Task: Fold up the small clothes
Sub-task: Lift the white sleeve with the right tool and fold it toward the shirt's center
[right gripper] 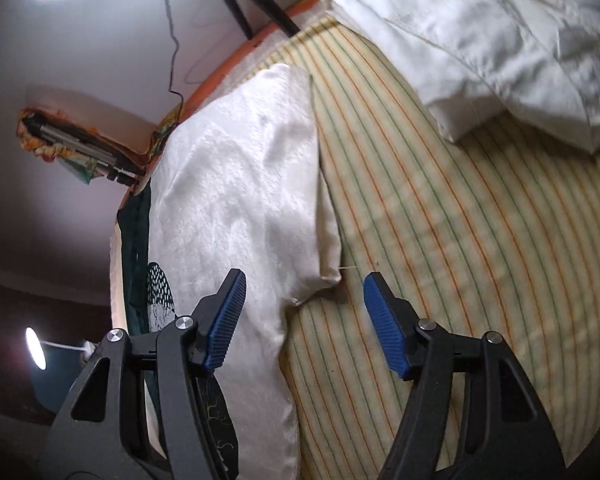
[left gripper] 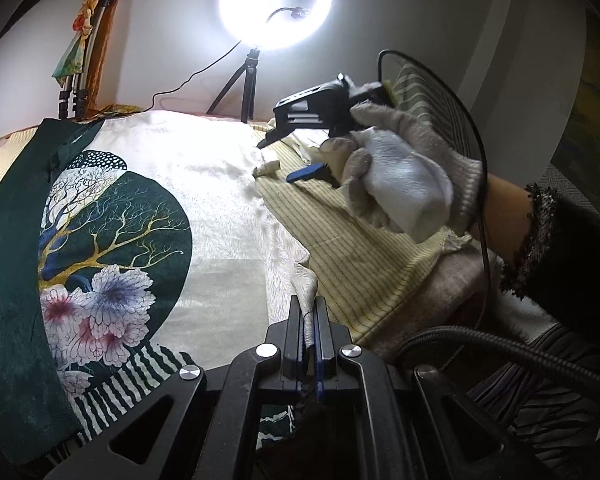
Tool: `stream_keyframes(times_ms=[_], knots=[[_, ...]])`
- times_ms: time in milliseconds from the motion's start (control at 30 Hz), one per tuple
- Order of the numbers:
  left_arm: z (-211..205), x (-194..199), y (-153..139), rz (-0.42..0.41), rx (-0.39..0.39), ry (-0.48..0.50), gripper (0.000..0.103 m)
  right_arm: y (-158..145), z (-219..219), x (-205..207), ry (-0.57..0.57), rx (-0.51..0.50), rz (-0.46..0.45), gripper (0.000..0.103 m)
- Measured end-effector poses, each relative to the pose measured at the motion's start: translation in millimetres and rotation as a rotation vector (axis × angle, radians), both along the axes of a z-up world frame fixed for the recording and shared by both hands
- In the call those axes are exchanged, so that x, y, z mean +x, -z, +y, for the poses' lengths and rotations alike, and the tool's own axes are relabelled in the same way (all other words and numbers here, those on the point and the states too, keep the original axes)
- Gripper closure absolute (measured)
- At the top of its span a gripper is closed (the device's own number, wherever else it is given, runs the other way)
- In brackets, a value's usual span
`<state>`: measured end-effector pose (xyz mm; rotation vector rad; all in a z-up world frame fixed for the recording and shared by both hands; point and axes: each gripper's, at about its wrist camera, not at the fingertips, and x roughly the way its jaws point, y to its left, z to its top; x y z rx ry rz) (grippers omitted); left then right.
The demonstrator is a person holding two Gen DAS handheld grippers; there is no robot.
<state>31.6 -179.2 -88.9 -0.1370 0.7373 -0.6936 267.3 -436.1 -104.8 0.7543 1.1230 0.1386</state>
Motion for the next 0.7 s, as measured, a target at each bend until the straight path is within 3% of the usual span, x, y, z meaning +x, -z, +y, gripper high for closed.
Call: stream_keyframes(times_ms=[67, 133, 200, 233, 367, 500, 700], knots=[[-1.2, -0.2, -1.0, -0.004, 0.004, -0.001, 0.103, 6.4, -5.7, 2.1, 0.039, 0.042, -0.005, 0.040], [-1.4, 0.1, -0.9, -0.003, 0.007, -0.005, 0.103, 5.3, -6.6, 9.2, 0.051, 0.047, -0.018, 0.049], [-0.9, -0.7, -0.6, 0.001, 0.007, -0.011, 0.103, 6.8, -1.4, 17.3, 0.035, 0.062, -0.027, 0.088], [-0.4, 1.0, -0.3, 0.005, 0.006, -0.018, 0.103, 8.9, 3.5, 22.2, 0.022, 0.053, -0.024, 0.095], [7.8, -1.9, 0.0, 0.019, -0.006, -0.045, 0.103, -4.5, 30.1, 37.4, -0.009, -0.116, -0.073, 0.100], [22.5, -3.3, -0.3, 0.033, -0.027, -0.077, 0.103, -40.2, 59.1, 46.0, -0.049, -0.138, -0.174, 0.100], [54.7, -10.8, 1.9, 0.068, -0.059, -0.156, 0.103, -84.3, 152.3, 54.9, -0.235, -0.280, -0.311, 0.100]])
